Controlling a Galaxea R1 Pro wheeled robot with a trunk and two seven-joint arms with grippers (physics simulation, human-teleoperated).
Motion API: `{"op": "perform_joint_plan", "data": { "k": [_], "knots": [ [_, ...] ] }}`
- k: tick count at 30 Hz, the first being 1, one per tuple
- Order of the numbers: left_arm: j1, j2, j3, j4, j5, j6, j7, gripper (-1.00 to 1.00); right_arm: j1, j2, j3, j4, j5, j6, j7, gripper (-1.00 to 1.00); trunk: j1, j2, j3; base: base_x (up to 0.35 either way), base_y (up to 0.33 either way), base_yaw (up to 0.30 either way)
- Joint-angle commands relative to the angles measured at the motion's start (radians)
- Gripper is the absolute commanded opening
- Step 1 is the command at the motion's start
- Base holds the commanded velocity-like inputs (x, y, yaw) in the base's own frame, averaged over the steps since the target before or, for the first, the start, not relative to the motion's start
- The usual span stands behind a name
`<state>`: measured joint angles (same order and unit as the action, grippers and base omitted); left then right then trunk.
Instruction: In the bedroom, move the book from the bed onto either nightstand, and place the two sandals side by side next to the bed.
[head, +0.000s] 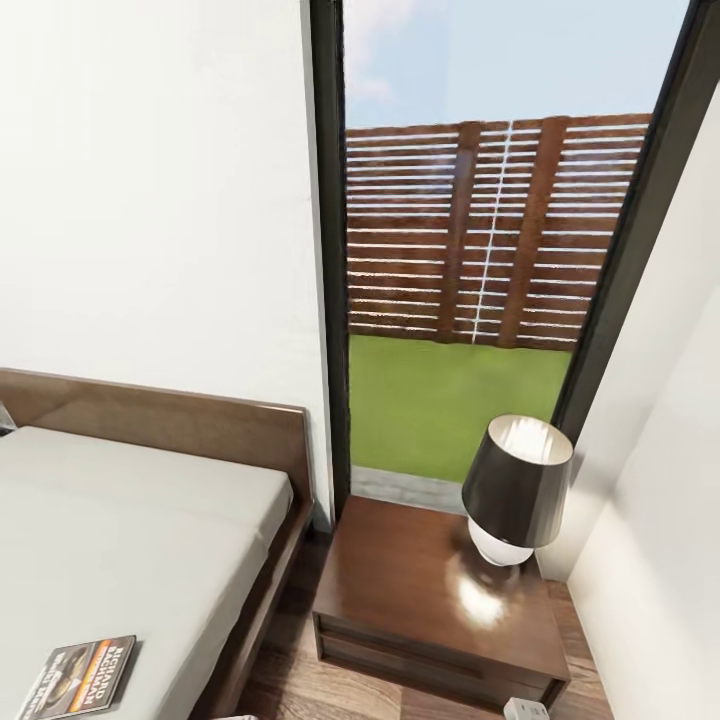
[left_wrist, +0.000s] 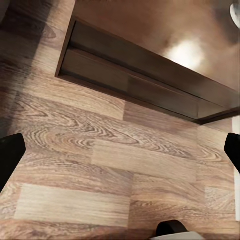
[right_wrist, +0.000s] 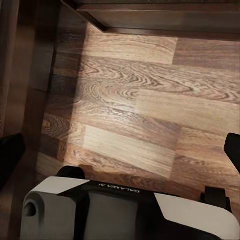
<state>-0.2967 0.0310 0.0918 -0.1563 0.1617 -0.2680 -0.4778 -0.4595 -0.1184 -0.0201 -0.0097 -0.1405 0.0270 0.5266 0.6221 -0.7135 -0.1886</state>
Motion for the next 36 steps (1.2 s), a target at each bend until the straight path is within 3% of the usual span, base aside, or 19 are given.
{"op": "perform_joint_plan", "data": {
  "k": [1, 36],
  "knots": [
    [-0.001, 0.000, 0.008, 0.001, 0.002, 0.001, -0.008, 1.00, -0.001, 0.000, -0.001, 0.000, -0.007, 0.003, 0.004, 1.00, -0.004, 0.006, 0.002, 0.000, 0.000, 0.000],
    [-0.001, 0.000, 0.008, 0.001, 0.002, 0.001, -0.008, 1.00, -0.001, -0.004, -0.001, 0.001, -0.007, 0.002, 0.004, 1.00, -0.138, 0.251, 0.111, 0.000, 0.000, 0.000]
  ]
}}
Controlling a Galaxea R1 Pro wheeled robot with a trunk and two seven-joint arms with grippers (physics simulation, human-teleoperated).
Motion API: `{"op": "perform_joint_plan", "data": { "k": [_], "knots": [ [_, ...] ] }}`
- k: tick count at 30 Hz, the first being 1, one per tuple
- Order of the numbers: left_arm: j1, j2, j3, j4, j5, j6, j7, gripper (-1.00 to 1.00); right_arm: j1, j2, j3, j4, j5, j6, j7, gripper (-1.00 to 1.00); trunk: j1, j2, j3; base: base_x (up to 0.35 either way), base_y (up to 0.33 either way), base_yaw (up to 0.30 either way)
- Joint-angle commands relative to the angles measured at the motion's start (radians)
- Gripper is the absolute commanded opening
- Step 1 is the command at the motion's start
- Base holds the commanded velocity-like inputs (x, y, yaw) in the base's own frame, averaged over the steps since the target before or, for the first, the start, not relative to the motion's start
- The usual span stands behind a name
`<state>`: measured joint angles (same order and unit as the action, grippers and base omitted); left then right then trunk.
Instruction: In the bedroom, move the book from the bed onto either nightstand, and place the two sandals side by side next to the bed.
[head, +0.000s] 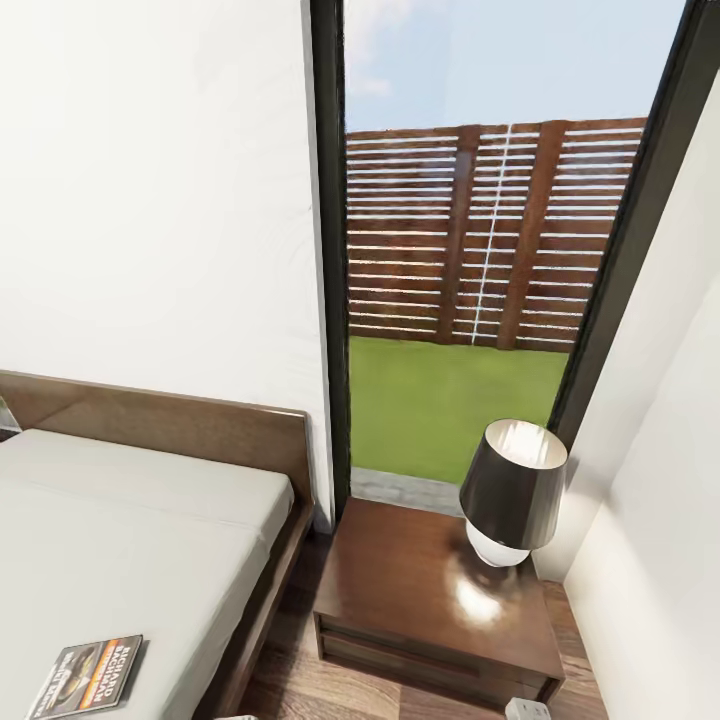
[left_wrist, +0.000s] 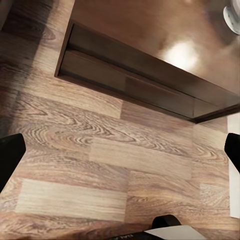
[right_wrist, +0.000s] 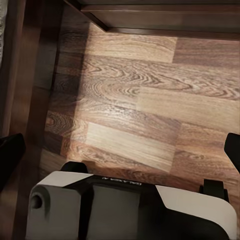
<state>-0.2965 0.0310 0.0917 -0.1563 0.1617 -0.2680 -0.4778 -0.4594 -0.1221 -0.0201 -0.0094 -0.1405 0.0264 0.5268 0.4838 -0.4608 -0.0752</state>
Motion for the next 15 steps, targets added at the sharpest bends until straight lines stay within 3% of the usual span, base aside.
{"op": "perform_joint_plan", "data": {
  "k": [1, 9, 15],
  "knots": [
    [-0.001, 0.000, 0.008, 0.002, 0.002, 0.001, -0.009, 1.00, -0.001, 0.000, -0.001, 0.000, -0.007, 0.003, 0.004, 1.00, -0.003, 0.005, 0.001, 0.000, 0.000, 0.000],
    [-0.001, 0.000, 0.008, 0.002, 0.002, 0.001, -0.009, 1.00, -0.001, 0.000, -0.001, 0.000, -0.007, 0.003, 0.004, 1.00, -0.034, 0.061, 0.026, 0.000, 0.000, 0.000],
    [-0.001, 0.000, 0.008, 0.002, 0.002, 0.001, -0.009, 1.00, -0.001, -0.001, -0.001, 0.000, -0.007, 0.003, 0.004, 1.00, -0.034, 0.061, 0.026, 0.000, 0.000, 0.000]
  ]
}}
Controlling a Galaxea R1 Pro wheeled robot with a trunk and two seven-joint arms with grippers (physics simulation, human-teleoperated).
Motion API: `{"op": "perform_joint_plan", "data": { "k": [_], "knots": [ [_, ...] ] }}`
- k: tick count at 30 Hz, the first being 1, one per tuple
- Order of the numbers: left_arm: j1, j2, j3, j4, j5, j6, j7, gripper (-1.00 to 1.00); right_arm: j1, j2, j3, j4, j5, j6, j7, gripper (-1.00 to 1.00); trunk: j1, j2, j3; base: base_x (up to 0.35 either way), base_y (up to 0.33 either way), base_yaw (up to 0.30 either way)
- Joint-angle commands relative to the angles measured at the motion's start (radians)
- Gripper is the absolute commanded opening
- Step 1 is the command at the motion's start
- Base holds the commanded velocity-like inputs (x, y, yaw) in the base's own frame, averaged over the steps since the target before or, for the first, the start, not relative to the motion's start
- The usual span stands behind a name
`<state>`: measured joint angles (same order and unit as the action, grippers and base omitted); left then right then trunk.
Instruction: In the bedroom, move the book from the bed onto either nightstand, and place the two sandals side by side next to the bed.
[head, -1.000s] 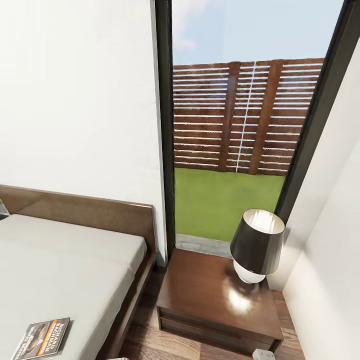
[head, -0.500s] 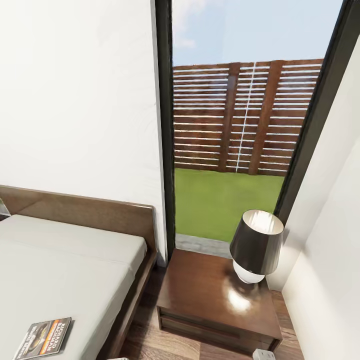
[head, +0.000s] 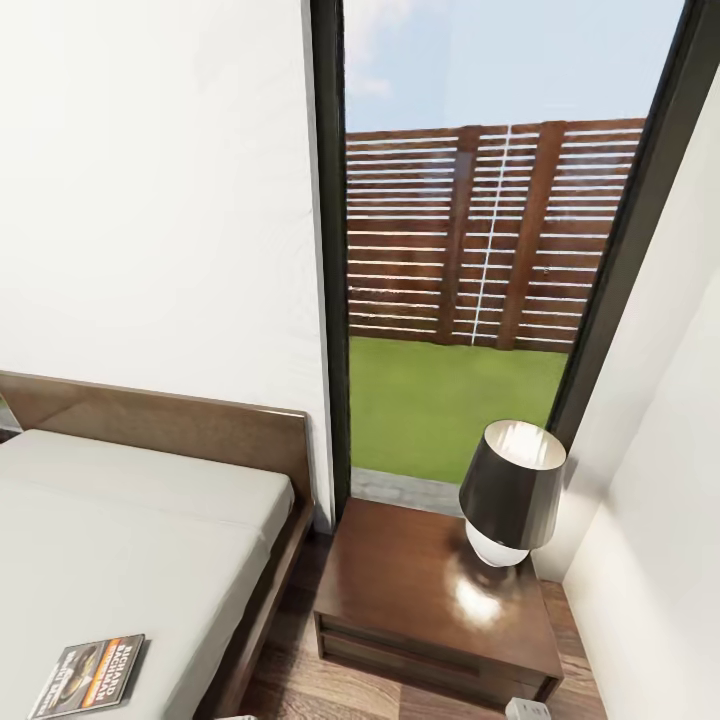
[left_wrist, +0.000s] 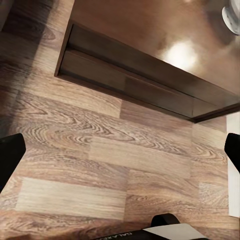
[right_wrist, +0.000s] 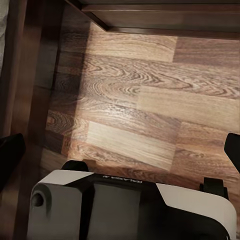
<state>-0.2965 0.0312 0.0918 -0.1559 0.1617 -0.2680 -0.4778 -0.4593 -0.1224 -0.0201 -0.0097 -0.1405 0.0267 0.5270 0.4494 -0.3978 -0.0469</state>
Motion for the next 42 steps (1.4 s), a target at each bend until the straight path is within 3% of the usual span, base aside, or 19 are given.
{"op": "perform_joint_plan", "data": {
  "k": [1, 34, 39, 41, 42],
  "knots": [
    [-0.001, 0.000, 0.008, 0.001, 0.002, 0.001, -0.009, 1.00, -0.001, 0.000, -0.001, 0.001, -0.007, 0.003, 0.004, 1.00, 0.001, -0.002, -0.002, 0.000, 0.000, 0.000],
    [-0.001, 0.005, 0.015, -0.002, 0.006, 0.002, -0.018, 1.00, -0.001, -0.002, -0.001, 0.001, -0.008, 0.004, 0.006, 1.00, 0.001, -0.002, -0.008, 0.000, 0.000, 0.000],
    [-0.009, 0.043, 0.019, -0.043, 0.025, 0.021, -0.019, 1.00, -0.001, -0.002, -0.001, 0.001, -0.007, 0.004, 0.006, 1.00, 0.001, -0.002, -0.016, 0.000, 0.000, 0.000],
    [-0.013, 0.064, 0.020, -0.100, 0.055, 0.083, -0.019, 1.00, -0.001, -0.002, -0.001, 0.001, -0.007, 0.004, 0.006, 1.00, 0.001, -0.002, -0.019, 0.000, 0.000, 0.000],
    [-0.015, 0.080, 0.020, -0.185, 0.086, 0.168, -0.019, 1.00, -0.001, -0.002, -0.001, 0.001, -0.007, 0.004, 0.006, 1.00, 0.001, -0.002, -0.020, 0.000, 0.000, 0.000]
  ]
}}
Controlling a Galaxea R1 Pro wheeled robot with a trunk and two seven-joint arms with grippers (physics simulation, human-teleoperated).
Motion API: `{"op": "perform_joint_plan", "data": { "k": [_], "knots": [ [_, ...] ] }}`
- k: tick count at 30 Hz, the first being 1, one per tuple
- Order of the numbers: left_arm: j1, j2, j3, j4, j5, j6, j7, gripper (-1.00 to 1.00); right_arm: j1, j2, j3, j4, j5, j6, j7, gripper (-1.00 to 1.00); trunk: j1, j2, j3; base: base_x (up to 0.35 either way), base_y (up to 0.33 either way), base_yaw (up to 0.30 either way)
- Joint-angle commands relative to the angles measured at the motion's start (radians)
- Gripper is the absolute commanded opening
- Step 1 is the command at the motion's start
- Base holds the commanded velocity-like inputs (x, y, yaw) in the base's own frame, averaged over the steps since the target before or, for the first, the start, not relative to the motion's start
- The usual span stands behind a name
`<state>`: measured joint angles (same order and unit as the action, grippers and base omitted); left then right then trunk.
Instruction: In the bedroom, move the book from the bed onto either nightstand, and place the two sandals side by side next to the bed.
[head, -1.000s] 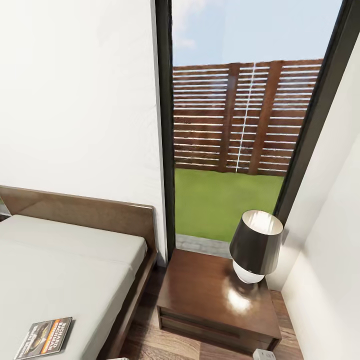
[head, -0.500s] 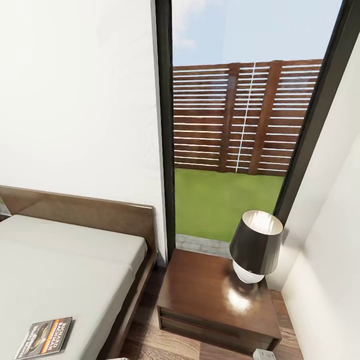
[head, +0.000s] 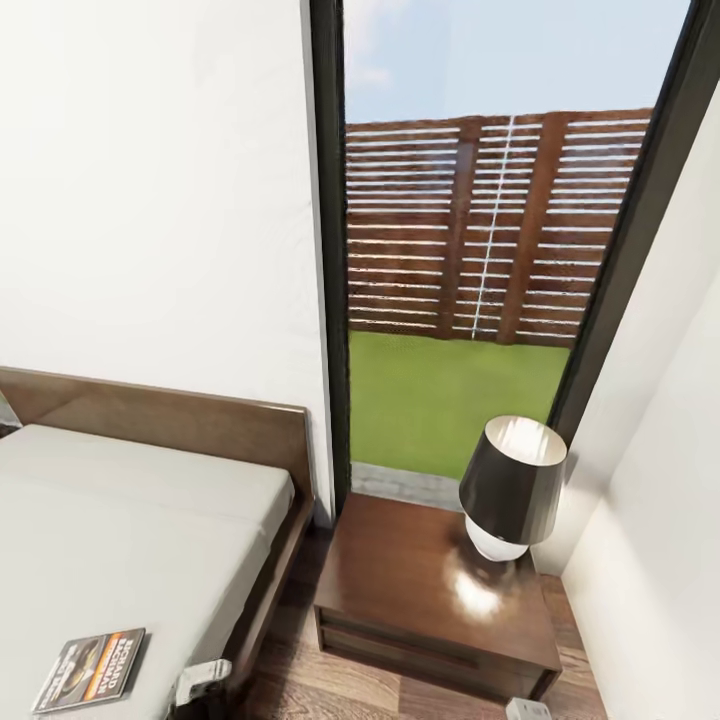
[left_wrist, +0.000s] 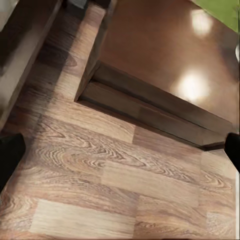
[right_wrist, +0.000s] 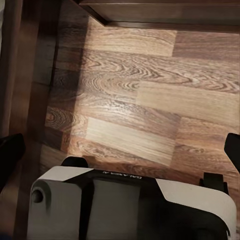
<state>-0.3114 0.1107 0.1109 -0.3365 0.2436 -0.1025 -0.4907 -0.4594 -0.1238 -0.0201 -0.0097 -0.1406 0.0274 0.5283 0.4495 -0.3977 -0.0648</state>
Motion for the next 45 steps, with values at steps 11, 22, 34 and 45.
{"op": "perform_joint_plan", "data": {
  "k": [11, 22, 34, 45],
  "knots": [
    [-0.004, 0.039, 0.005, -0.684, 0.168, 0.596, -0.005, 1.00, -0.001, 0.000, -0.001, 0.001, -0.007, 0.003, 0.004, 1.00, 0.000, -0.002, -0.020, 0.000, 0.000, 0.000],
    [-0.085, 0.192, 0.382, -0.847, 0.234, 0.837, 0.009, 1.00, -0.001, 0.000, -0.001, 0.001, -0.007, 0.002, 0.004, 1.00, 0.000, -0.002, -0.037, 0.000, 0.000, 0.000],
    [-0.200, 0.284, 0.562, -0.764, 0.238, 0.875, 0.311, 1.00, -0.001, -0.002, -0.001, 0.001, -0.008, 0.003, 0.005, 1.00, 0.000, -0.002, -0.056, 0.000, 0.000, 0.000],
    [-0.219, 0.284, 0.597, -0.635, 0.237, 0.806, 0.399, 1.00, -0.001, -0.002, -0.001, 0.001, -0.008, 0.003, 0.006, 1.00, 0.000, -0.002, -0.073, 0.000, 0.000, 0.000]
  ]
}}
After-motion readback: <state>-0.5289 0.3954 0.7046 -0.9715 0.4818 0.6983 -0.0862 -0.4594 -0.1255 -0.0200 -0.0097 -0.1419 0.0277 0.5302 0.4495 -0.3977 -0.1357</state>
